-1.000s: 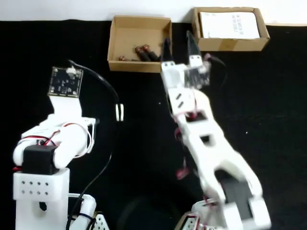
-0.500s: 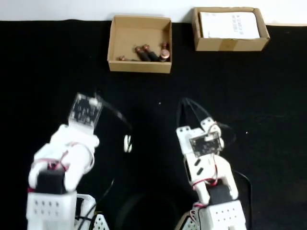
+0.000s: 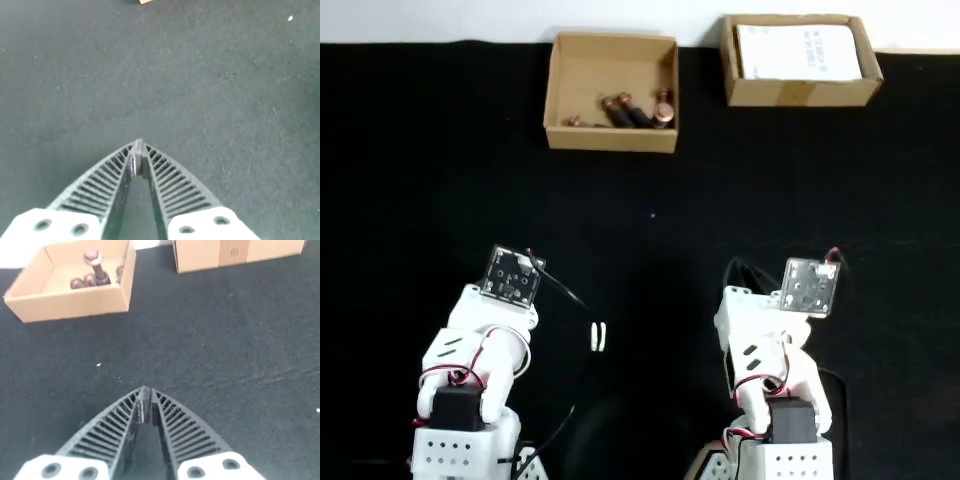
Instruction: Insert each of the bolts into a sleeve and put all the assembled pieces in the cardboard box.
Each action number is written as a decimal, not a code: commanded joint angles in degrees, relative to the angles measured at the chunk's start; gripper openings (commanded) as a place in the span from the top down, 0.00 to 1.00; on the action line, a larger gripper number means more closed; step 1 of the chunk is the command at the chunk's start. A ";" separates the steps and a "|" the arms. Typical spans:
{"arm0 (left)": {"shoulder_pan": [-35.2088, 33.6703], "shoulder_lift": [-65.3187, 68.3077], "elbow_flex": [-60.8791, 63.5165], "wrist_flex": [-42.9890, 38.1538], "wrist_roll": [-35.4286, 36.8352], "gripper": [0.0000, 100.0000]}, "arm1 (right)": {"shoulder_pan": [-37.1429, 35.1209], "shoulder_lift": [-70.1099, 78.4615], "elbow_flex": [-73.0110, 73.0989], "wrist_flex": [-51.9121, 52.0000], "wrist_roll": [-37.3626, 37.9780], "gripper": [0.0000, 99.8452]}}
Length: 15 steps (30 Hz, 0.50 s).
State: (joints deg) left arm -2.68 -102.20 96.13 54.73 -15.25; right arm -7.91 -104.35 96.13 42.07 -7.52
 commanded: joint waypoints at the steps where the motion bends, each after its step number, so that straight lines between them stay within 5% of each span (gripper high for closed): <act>1: -0.48 -0.57 1.10 3.69 -0.09 0.99 | 0.40 -0.48 7.52 3.38 -0.44 0.99; 15: -0.48 -0.57 1.10 16.97 -0.09 0.99 | 0.57 -0.13 7.52 22.02 -0.18 0.99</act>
State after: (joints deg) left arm -2.68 -102.20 96.13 69.85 -15.25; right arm -7.91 -104.35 96.13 60.97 -7.69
